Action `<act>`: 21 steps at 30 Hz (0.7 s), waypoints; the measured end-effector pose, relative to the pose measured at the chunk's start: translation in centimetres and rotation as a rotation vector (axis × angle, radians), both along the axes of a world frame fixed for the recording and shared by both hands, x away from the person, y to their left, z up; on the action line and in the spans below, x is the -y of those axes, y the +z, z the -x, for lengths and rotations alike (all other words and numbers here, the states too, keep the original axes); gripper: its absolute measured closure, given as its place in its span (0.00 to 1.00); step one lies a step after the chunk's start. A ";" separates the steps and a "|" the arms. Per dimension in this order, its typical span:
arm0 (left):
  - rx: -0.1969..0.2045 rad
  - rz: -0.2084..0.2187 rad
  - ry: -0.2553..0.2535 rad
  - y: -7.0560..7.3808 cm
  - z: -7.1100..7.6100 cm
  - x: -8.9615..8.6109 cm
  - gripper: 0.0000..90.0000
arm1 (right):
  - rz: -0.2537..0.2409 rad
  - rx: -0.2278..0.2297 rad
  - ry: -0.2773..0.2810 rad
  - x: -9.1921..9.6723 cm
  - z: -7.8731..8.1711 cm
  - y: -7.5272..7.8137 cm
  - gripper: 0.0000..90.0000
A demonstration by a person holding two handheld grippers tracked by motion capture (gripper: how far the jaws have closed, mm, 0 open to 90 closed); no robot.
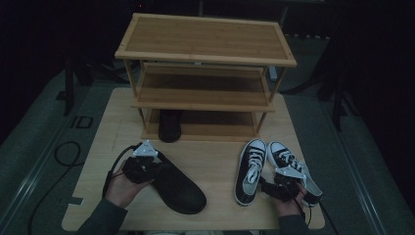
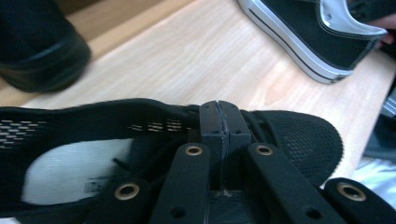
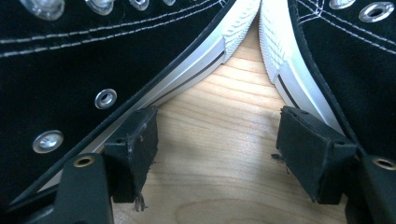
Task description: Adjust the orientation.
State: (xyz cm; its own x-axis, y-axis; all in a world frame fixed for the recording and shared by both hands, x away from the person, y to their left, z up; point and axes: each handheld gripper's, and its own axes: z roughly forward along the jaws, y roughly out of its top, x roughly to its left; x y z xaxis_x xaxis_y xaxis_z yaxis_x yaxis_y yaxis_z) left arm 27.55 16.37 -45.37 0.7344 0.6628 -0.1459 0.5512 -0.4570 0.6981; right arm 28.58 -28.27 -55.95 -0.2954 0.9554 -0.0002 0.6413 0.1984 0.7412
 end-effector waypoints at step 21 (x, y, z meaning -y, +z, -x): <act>-0.084 -0.012 -0.118 -2.7 3.4 2.9 1.00 | 0.000 0.000 0.000 0.0 0.0 0.0 0.32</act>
State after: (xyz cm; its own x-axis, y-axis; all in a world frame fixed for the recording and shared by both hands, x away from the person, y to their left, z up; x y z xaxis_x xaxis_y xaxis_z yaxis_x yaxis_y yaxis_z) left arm 24.18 13.45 -48.10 0.7929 0.5747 -0.2025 0.5492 -0.5302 0.6459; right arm 28.58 -28.26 -55.95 -0.2953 0.9554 -0.0005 0.6412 0.1986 0.7412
